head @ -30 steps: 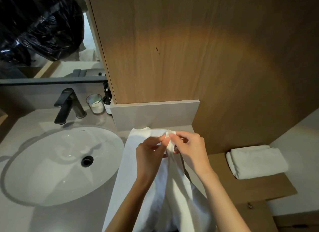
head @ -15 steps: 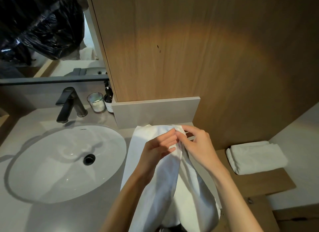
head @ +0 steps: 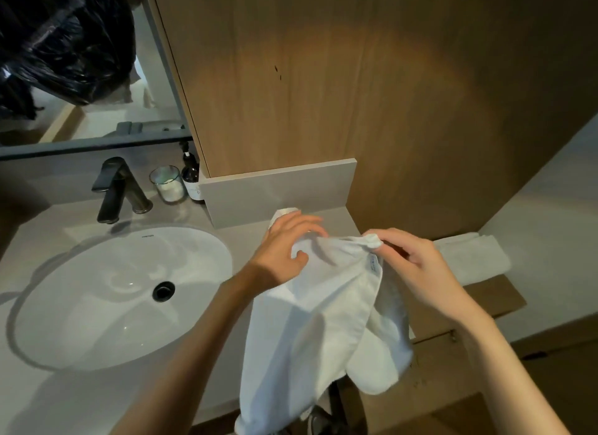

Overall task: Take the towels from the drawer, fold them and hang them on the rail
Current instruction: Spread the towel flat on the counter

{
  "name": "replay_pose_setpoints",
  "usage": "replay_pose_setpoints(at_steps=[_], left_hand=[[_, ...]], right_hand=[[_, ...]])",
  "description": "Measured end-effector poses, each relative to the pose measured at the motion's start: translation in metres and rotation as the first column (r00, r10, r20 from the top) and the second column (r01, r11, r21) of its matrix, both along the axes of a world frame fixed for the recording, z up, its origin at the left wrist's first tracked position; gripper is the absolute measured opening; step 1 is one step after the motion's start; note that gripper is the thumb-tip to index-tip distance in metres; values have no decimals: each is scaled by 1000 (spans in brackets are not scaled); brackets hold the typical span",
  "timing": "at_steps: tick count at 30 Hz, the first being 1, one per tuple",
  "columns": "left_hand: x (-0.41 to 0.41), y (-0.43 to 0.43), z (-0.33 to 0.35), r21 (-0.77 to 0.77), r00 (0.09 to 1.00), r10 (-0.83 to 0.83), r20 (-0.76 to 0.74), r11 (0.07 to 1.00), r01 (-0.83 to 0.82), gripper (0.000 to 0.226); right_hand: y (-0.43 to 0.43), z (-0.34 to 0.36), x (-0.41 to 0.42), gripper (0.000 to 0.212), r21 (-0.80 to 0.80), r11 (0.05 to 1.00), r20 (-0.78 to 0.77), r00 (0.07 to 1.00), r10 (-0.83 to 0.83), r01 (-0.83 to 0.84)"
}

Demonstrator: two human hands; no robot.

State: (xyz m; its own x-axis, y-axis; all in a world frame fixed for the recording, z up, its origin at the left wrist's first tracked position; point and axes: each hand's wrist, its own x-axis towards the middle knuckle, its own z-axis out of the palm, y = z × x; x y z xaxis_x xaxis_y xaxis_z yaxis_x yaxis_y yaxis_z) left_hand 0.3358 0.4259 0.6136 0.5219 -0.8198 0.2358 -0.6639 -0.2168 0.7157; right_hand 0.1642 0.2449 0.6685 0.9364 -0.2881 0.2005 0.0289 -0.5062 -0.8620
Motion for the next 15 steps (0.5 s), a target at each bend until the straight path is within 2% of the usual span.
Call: replay_pose_setpoints(at_steps=[2, 9, 11, 13, 15], left_hand=[[-3, -3, 5, 65, 998, -27, -48, 997, 30, 32], [-10, -2, -11, 368, 985, -43, 166, 929, -22, 29], [-16, -2, -18, 421, 974, -46, 222, 906, -53, 38], [-31, -5, -21, 491, 962, -41, 268, 865, -100, 45], [-48, -8, -26, 563, 932, -34, 360, 805, -188, 36]], right_hand=[[-7, 3, -14, 27, -15, 1000, 1, 1000, 5, -5], [-33, 20, -66, 29, 27, 996, 82, 993, -90, 88], [-43, 21, -82, 26, 43, 990, 102, 985, -141, 137], [-56, 20, -102, 25, 47, 981, 96, 977, -192, 189], [-68, 18, -124, 25, 55, 973, 85, 970, -228, 224]])
